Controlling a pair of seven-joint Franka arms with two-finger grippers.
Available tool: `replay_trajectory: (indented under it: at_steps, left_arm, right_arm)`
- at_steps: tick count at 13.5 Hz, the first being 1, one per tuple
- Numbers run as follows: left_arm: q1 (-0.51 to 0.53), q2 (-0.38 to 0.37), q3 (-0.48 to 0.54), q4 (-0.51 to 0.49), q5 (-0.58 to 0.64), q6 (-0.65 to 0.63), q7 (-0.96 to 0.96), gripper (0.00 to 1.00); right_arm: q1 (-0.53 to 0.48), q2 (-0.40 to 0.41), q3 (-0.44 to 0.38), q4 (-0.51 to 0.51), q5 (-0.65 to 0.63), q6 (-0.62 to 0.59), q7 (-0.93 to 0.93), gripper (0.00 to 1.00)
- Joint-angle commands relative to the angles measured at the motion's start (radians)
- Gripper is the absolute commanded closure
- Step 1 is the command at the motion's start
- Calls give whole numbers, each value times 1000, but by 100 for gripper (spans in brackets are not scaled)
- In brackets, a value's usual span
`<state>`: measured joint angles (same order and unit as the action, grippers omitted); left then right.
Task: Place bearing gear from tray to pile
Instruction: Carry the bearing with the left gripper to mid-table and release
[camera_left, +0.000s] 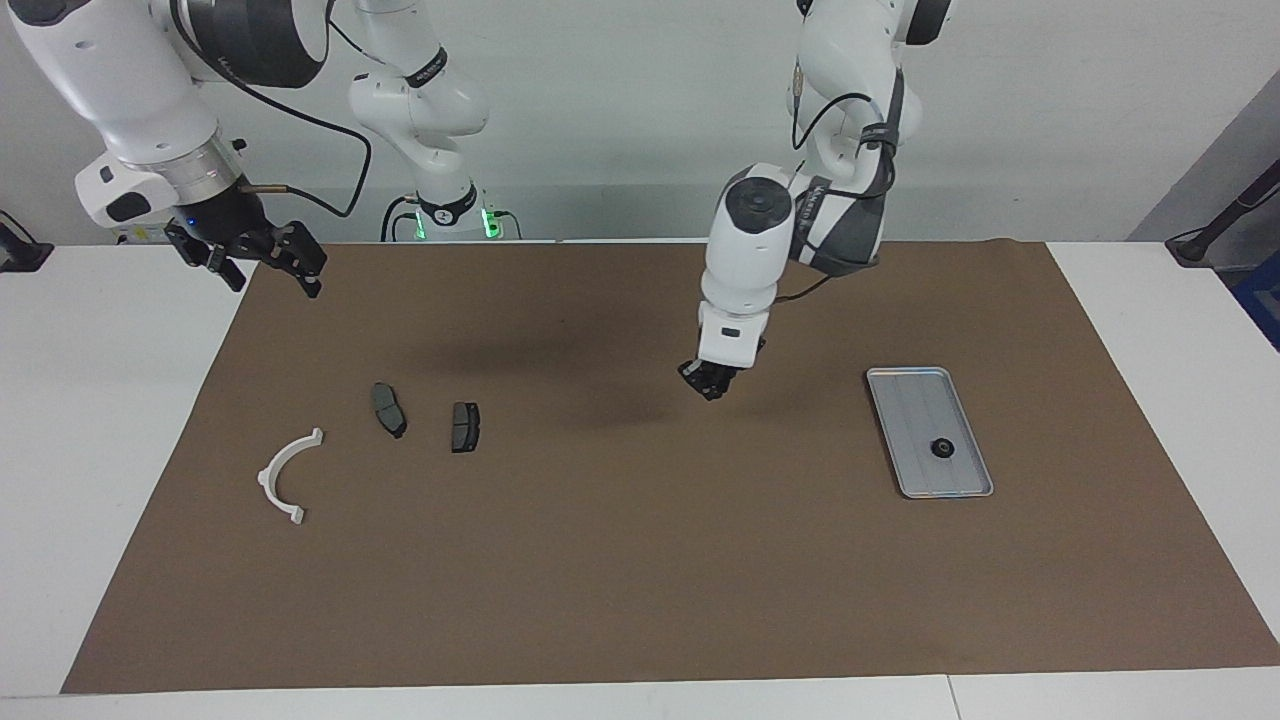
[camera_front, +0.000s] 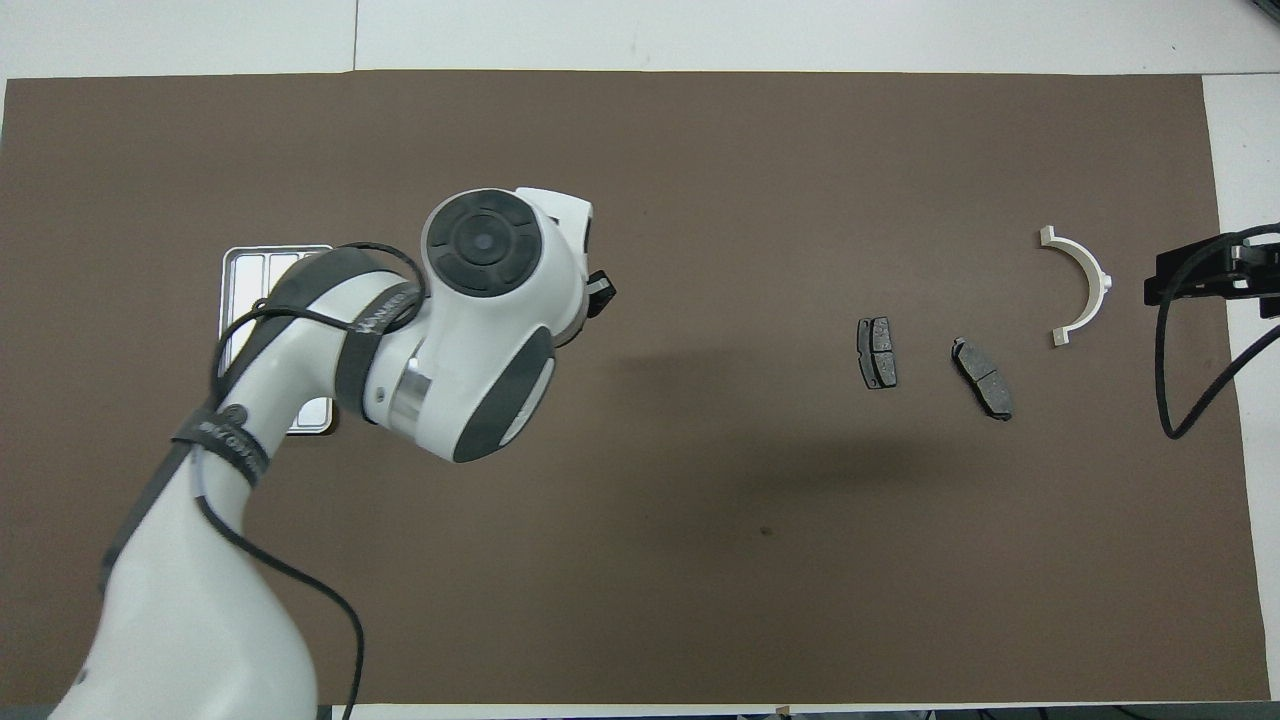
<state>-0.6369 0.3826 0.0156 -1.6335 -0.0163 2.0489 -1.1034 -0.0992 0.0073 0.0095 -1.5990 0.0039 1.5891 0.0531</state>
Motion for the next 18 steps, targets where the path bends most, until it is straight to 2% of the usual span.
replay_trajectory:
  at_steps: [1,8,11,14,17,18]
  left_arm:
    - [-32,140,23,130,2,6,-49,100]
    - [-43,168,23,86,24,56,-61,100]
    - [-46,162,23,5,29,155,-78,99]
    - [-47,164,23,0,29,151,-78,99]
    - [-55,165,23,-15,29,158,-79,95]
    - [-55,164,23,-19,29,154,-79,90]
  right_arm:
    - [-16,-23,10,-32,1,23,-15,0]
    - [-14,-23,12,-61,13,61,-47,0]
    - [-7,-23,12,-59,13,77,-18,0]
    - [-23,-21,12,-52,11,66,-39,0]
    - [-36,-23,10,-58,11,71,-55,0]
    - [-31,-23,12,-58,11,77,-52,0]
